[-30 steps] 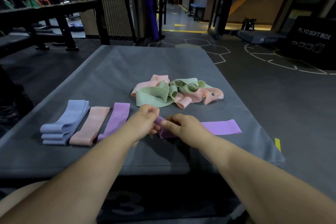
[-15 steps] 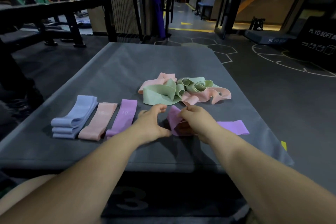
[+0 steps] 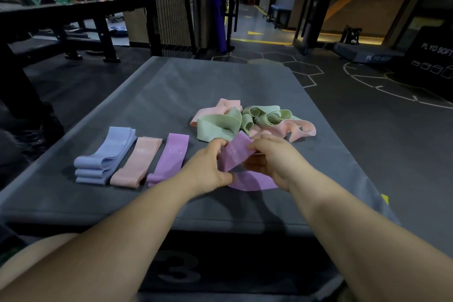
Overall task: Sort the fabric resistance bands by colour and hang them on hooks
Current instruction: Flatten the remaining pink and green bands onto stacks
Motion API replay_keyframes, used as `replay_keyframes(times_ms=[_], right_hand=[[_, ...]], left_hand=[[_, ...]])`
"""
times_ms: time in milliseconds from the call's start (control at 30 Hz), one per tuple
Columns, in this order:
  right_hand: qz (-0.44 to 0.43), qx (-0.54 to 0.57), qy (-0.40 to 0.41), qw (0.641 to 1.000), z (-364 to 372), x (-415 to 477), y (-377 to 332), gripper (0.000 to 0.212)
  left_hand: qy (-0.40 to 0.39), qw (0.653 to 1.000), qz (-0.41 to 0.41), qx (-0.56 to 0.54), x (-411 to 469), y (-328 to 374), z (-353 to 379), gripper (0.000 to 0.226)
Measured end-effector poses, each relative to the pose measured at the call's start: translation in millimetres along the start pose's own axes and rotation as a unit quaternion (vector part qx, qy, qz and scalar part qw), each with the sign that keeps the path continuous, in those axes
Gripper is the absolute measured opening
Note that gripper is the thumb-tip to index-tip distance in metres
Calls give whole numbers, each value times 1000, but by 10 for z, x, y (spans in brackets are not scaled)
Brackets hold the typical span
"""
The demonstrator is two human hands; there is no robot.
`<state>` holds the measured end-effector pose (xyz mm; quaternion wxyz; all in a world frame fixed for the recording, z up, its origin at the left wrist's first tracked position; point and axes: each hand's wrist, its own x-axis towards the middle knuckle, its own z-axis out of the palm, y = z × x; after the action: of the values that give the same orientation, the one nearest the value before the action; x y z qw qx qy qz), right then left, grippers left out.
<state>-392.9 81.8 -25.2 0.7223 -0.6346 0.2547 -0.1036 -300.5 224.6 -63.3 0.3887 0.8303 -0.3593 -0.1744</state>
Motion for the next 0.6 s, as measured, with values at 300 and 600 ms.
replay_keyframes(times_ms=[300, 600], right_hand=[[-2, -270, 95, 958, -656, -16, 26, 16], [21, -334, 154, 930, -1049, -33, 134, 19]], left_hand=[[18, 981, 35, 192, 7, 120, 209, 71], [31, 977, 41, 205, 23, 132, 393, 68]])
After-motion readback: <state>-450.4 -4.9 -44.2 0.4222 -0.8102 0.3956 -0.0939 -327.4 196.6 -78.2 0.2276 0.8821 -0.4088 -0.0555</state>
